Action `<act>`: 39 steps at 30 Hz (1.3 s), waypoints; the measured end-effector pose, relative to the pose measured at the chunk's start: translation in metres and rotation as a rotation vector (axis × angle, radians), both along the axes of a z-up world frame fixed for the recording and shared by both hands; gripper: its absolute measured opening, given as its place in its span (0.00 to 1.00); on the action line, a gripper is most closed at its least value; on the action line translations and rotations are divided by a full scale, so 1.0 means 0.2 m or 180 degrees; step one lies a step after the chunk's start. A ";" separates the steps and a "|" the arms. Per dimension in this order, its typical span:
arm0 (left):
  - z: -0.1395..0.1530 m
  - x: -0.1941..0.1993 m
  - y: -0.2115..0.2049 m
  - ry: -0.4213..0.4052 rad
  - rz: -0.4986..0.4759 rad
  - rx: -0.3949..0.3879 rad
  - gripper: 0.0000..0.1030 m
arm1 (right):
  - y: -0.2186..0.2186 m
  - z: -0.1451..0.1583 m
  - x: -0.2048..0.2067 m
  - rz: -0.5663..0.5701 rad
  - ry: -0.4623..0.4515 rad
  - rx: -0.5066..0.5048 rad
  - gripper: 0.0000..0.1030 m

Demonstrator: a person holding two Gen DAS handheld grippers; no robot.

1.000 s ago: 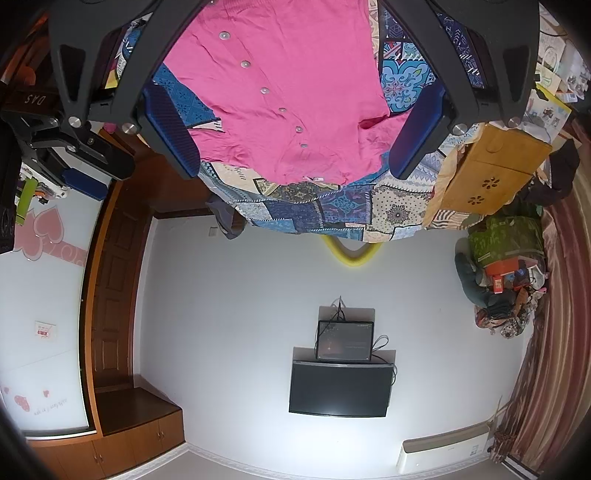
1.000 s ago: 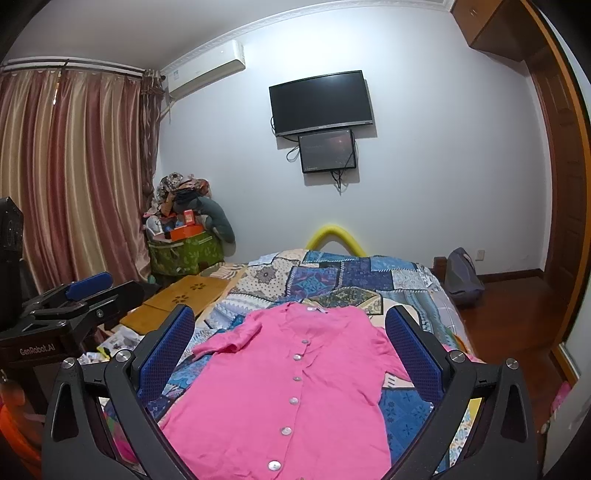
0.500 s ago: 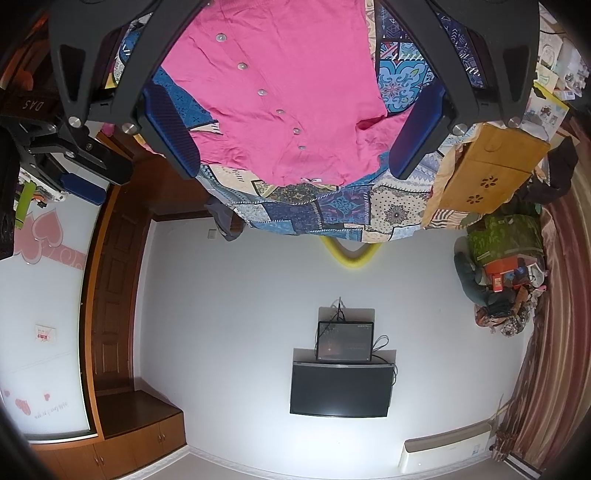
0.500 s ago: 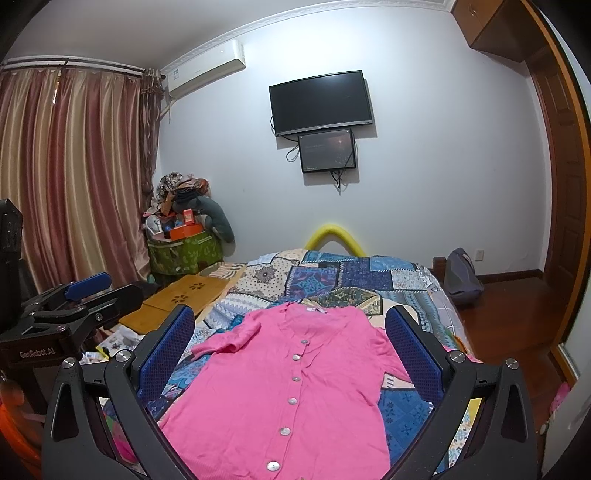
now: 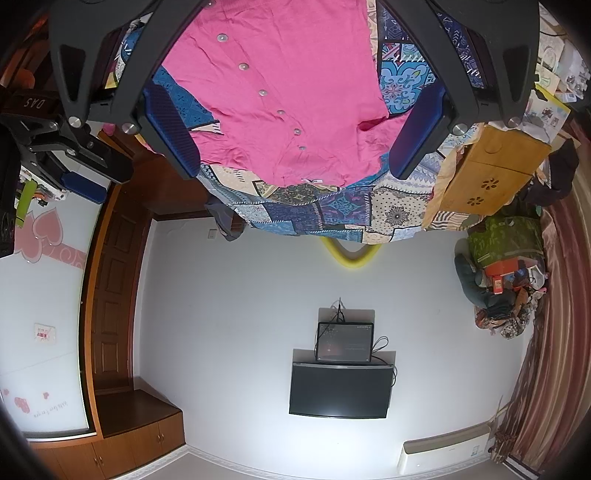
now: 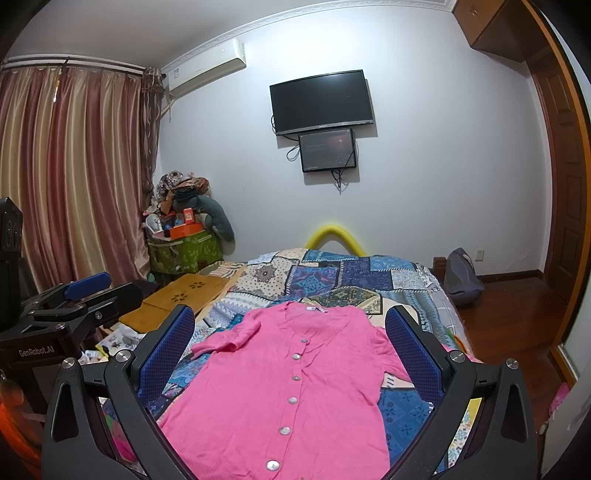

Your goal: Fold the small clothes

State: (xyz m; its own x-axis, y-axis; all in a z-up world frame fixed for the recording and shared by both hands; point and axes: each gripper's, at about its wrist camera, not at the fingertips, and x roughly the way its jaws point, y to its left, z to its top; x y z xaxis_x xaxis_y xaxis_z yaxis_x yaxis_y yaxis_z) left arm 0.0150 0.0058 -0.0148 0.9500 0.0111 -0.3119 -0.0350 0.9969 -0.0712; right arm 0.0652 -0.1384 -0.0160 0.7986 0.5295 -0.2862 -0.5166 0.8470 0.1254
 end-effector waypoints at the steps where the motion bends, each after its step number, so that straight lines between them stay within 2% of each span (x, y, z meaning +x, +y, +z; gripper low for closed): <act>1: 0.00 0.00 0.00 0.0000 -0.0004 -0.0002 1.00 | 0.00 0.00 0.00 -0.0003 0.0006 0.0001 1.00; 27: 0.00 0.02 0.00 0.0027 -0.0005 -0.0013 1.00 | 0.01 -0.04 0.04 -0.0005 0.0067 -0.0025 1.00; 35: -0.04 0.11 0.03 0.0088 0.0028 -0.0007 1.00 | 0.02 -0.06 0.10 0.0038 0.0157 -0.0058 0.99; 39: -0.08 0.21 0.12 0.0170 0.0109 -0.0081 1.00 | 0.05 -0.09 0.17 0.0030 0.0170 -0.0130 0.99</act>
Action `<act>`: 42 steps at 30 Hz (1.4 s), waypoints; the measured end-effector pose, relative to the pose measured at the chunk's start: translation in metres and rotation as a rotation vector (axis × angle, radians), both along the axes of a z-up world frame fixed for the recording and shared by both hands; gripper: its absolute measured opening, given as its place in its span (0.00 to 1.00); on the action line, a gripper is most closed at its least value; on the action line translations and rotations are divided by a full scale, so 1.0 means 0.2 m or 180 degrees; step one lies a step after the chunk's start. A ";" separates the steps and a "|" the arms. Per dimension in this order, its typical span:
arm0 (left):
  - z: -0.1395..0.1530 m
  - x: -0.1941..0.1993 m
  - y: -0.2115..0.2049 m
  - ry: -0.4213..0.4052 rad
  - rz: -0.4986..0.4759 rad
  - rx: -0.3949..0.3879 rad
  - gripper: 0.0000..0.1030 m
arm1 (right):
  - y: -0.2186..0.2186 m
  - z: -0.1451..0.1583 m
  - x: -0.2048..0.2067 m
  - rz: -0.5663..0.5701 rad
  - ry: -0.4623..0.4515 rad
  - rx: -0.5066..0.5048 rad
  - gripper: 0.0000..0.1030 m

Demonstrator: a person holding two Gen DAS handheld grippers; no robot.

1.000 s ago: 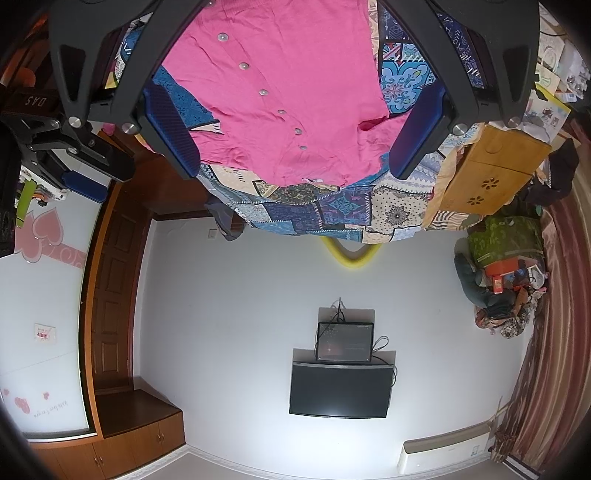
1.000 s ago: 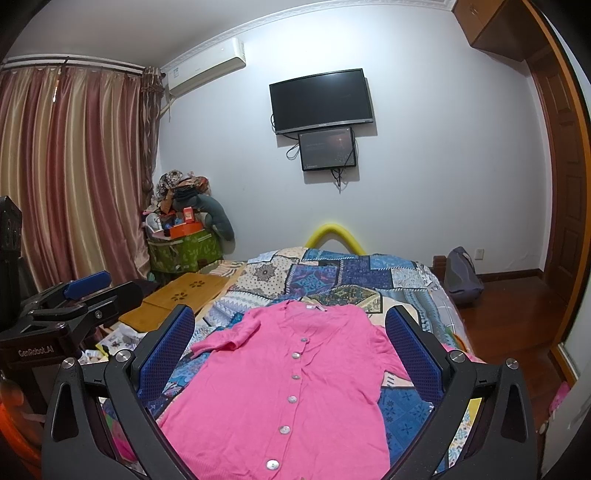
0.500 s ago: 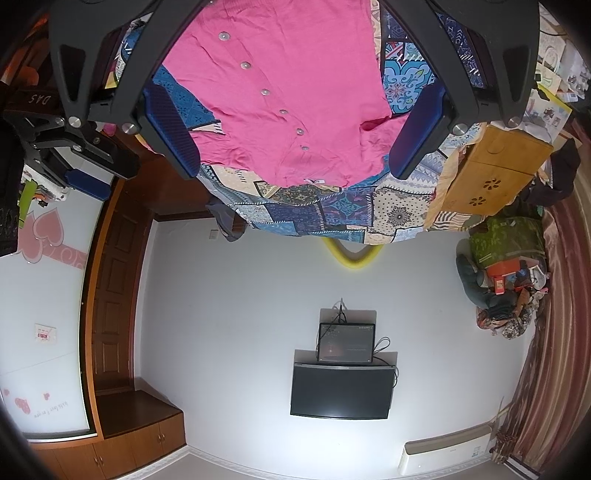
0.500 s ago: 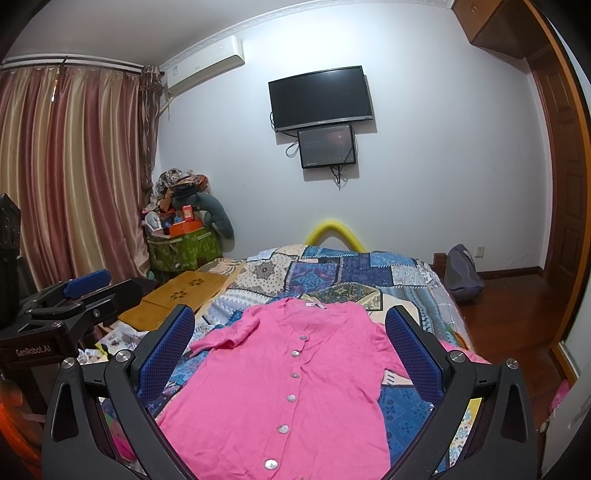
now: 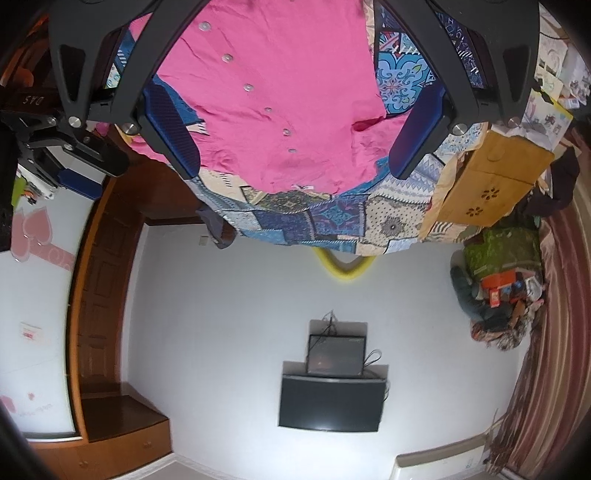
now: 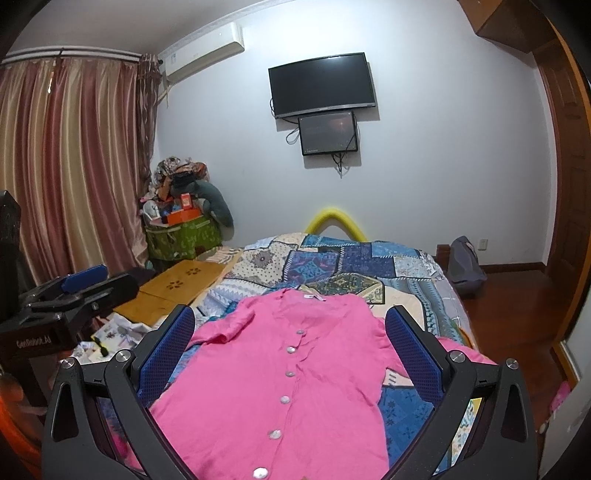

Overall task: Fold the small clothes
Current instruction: 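Grasp a pink shirt sleeve with the left gripper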

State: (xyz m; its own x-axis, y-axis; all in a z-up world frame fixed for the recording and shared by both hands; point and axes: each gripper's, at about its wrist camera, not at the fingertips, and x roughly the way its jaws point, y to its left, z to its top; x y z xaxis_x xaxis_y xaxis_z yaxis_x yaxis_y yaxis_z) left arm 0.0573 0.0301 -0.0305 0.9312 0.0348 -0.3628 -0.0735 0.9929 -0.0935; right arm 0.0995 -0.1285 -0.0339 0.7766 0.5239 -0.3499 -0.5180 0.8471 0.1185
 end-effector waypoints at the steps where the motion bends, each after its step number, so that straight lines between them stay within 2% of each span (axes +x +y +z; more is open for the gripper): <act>1: -0.02 0.04 0.04 0.0047 0.0034 -0.0037 1.00 | 0.01 -0.01 0.03 -0.0013 0.0006 -0.0021 0.99; 7: -0.14 0.30 0.29 0.0395 0.0183 -0.0219 1.00 | 0.04 -0.07 0.24 -0.0067 0.0105 -0.0124 0.99; 11: -0.27 0.48 0.49 0.0694 0.0417 -0.0262 1.00 | 0.08 -0.13 0.38 -0.0072 0.0153 -0.0277 0.89; 16: -0.51 0.66 0.76 0.1130 0.0728 -0.0233 1.00 | 0.12 -0.23 0.54 -0.0011 0.0354 -0.0449 0.81; 20: -0.74 0.75 0.96 0.1489 0.0896 -0.0338 0.98 | 0.14 -0.35 0.64 0.0063 0.0616 -0.0558 0.79; 25: -1.01 0.81 1.14 0.1937 0.1030 -0.0497 0.86 | 0.17 -0.48 0.76 0.0080 0.0864 -0.0751 0.79; 29: -1.16 0.86 1.19 0.2216 0.0967 -0.0747 0.69 | 0.19 -0.57 0.82 0.0078 0.1057 -0.0819 0.79; 31: -1.21 0.88 1.21 0.2265 0.0866 -0.0943 0.62 | 0.19 -0.60 0.84 0.0081 0.1119 -0.0836 0.79; 36: -1.27 0.93 1.28 0.2224 0.0633 -0.1434 0.36 | 0.21 -0.63 0.85 0.0137 0.1159 -0.0859 0.79; 37: -1.26 0.93 1.28 0.2227 0.0616 -0.1454 0.34 | 0.21 -0.63 0.84 0.0162 0.1156 -0.0864 0.79; 39: -1.24 0.94 1.27 0.2198 0.0550 -0.1425 0.11 | 0.21 -0.63 0.85 0.0188 0.1133 -0.0865 0.79; 40: -1.22 0.95 1.25 0.2202 0.0565 -0.1356 0.07 | 0.21 -0.62 0.85 0.0206 0.1126 -0.0865 0.79; 42: -1.15 0.97 1.22 0.2162 0.0644 -0.1091 0.05 | 0.22 -0.61 0.85 0.0220 0.1098 -0.0869 0.79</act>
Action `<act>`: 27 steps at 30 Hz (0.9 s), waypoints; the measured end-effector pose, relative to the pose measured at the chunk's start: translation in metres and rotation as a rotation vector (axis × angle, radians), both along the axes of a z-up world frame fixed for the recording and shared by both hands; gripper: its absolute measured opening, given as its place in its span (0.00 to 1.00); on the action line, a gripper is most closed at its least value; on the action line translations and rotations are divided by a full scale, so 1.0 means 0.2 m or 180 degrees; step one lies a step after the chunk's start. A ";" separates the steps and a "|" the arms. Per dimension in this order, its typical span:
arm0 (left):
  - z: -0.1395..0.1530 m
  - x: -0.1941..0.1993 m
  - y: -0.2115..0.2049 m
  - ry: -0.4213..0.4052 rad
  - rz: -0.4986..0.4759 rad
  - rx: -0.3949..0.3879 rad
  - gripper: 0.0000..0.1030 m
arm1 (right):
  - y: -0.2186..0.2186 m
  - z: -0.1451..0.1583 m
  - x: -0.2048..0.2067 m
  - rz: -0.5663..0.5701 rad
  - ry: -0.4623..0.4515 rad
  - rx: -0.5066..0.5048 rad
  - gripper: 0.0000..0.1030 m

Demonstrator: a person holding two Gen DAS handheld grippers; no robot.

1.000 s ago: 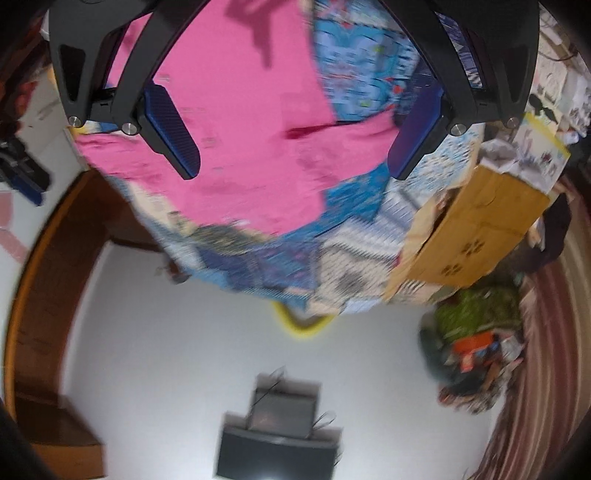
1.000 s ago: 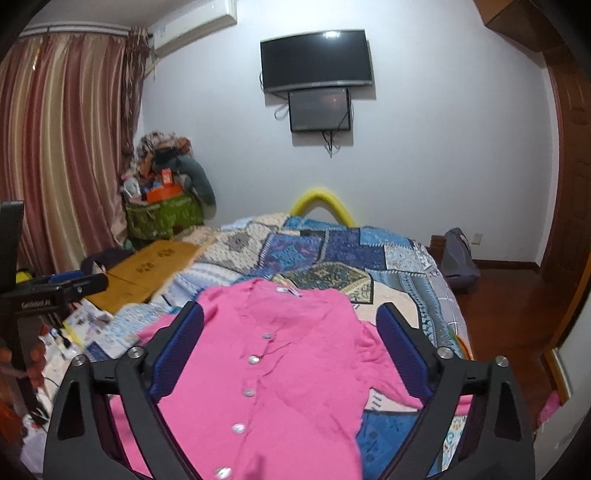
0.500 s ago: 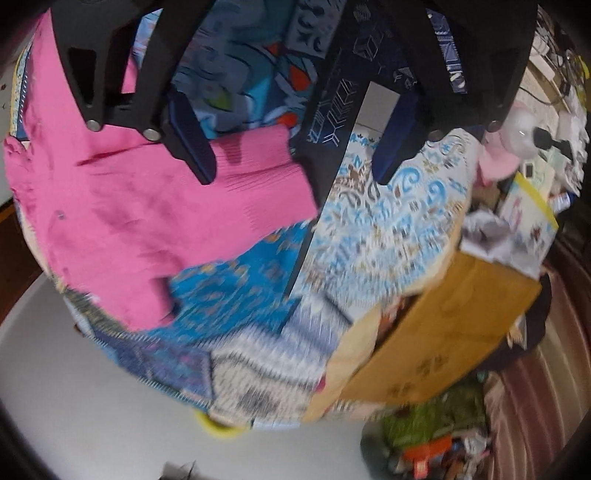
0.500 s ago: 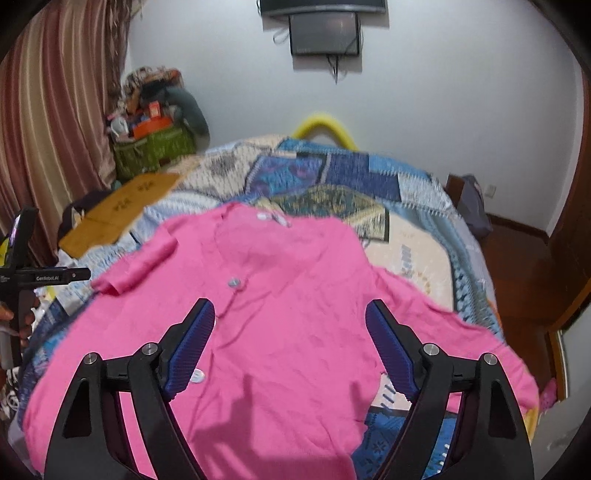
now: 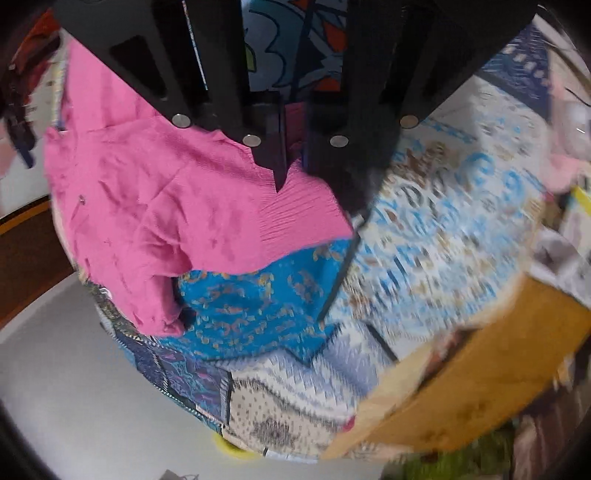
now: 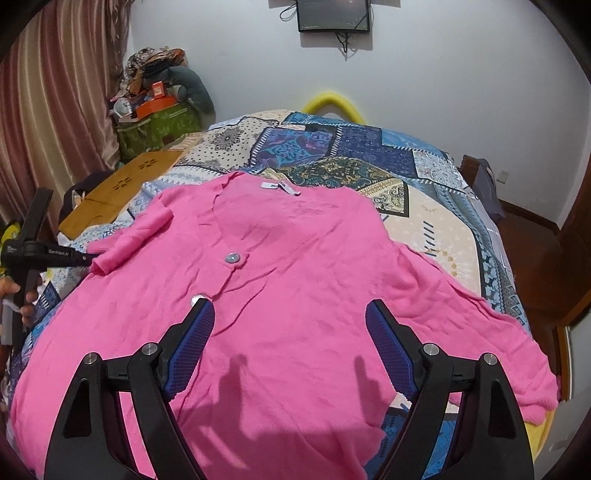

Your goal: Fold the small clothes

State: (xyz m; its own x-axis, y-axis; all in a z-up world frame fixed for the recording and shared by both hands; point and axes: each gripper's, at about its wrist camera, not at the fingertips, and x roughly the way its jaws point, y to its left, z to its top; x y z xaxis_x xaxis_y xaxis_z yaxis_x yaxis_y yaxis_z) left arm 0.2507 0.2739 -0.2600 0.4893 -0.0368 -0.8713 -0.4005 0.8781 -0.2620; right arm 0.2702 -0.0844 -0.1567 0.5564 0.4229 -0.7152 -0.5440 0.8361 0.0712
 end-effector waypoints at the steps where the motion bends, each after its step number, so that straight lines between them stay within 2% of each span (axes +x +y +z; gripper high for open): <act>1: 0.04 0.01 -0.01 -0.0022 -0.0019 0.0080 0.05 | 0.00 0.01 0.00 0.0011 -0.0012 -0.0004 0.79; 4: 0.22 0.04 -0.07 -0.0191 -0.0137 0.0330 0.05 | 0.00 0.04 0.00 0.0034 -0.0079 0.0005 0.79; 8: 0.53 0.09 -0.20 -0.0509 -0.0407 0.0460 0.05 | -0.01 0.08 -0.01 0.0042 -0.0166 0.0022 0.79; 11: 0.73 0.15 -0.35 -0.0715 -0.0669 0.0404 0.05 | -0.02 0.11 0.00 0.0042 -0.0194 0.0076 0.79; 15: 0.87 0.28 -0.56 -0.0831 -0.0970 0.0248 0.05 | -0.03 0.15 0.00 0.0052 -0.0219 0.0166 0.79; 19: 0.87 0.42 -0.78 -0.0778 -0.1207 0.0230 0.05 | -0.05 0.16 0.01 0.0071 -0.0213 0.0241 0.79; 25: 0.70 0.57 -1.10 -0.0489 -0.1600 0.0327 0.06 | -0.08 0.15 0.01 0.0105 -0.0136 0.0272 0.79; 27: 0.66 0.57 -1.15 -0.0407 -0.1653 0.0309 0.14 | -0.09 0.13 0.01 0.0114 -0.0105 0.0250 0.79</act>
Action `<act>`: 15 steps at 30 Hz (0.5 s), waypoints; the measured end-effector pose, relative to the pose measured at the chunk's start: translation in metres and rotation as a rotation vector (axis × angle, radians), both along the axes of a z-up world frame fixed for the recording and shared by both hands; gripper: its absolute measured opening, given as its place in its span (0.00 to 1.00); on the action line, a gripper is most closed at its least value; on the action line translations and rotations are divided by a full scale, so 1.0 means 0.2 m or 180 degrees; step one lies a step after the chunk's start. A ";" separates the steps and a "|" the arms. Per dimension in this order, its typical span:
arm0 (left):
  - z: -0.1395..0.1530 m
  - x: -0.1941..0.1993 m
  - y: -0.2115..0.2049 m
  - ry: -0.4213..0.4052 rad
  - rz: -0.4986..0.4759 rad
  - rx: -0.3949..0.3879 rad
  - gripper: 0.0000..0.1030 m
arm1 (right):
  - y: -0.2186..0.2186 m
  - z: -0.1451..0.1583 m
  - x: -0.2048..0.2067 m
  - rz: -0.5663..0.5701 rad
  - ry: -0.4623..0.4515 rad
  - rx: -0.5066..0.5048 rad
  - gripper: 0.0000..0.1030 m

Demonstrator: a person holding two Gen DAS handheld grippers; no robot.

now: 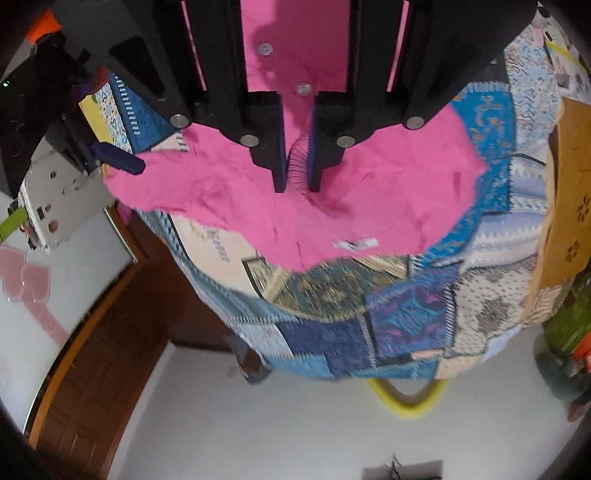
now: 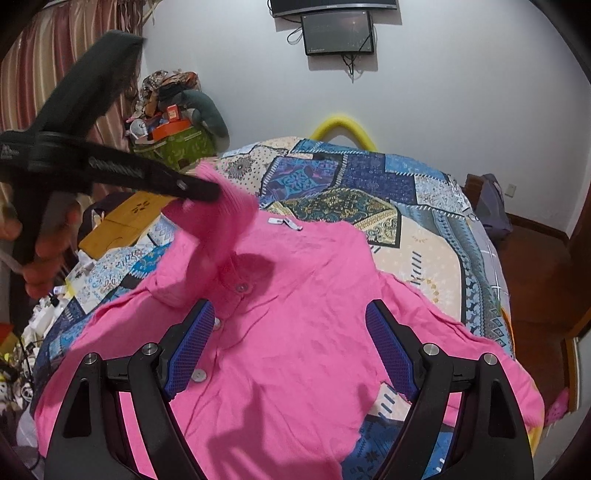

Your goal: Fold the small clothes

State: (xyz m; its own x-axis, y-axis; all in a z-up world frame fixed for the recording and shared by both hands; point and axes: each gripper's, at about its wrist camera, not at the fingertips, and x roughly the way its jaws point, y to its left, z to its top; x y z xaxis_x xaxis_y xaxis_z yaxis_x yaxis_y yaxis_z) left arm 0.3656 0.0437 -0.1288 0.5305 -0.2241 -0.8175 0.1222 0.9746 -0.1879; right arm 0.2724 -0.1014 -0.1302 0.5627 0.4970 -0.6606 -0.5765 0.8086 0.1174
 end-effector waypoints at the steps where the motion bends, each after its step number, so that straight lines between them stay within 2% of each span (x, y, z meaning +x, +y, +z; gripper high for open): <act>1: -0.01 0.00 -0.01 0.0021 -0.0021 -0.0008 0.17 | 0.00 -0.01 0.00 0.0020 0.0002 -0.0029 0.79; 3: -0.02 0.00 -0.02 0.0001 -0.0006 -0.0015 0.37 | 0.00 -0.02 0.00 0.0041 0.0035 -0.0040 0.79; 5: 0.01 -0.03 0.02 -0.0128 0.0053 0.0032 0.51 | 0.01 -0.05 0.02 0.0054 0.0095 -0.0035 0.79; 6: 0.02 -0.04 0.06 -0.0205 0.0087 0.0075 0.54 | 0.01 -0.06 0.03 0.0061 0.0128 -0.0028 0.79; 10: 0.02 -0.07 0.24 -0.0252 0.0278 0.0271 0.56 | 0.07 -0.11 0.08 0.0139 0.0306 0.0014 0.79; 15: -0.17 -0.14 0.54 0.0005 0.0634 0.0443 0.58 | 0.18 -0.14 0.13 0.0280 0.0476 0.0084 0.79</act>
State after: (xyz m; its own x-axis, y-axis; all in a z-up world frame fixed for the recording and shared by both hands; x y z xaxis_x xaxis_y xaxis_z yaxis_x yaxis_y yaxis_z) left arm 0.3379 0.1524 -0.1621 0.5517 -0.0004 -0.8340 -0.0750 0.9959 -0.0501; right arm 0.2984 -0.0655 -0.1582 0.4127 0.5582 -0.7198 -0.6194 0.7513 0.2276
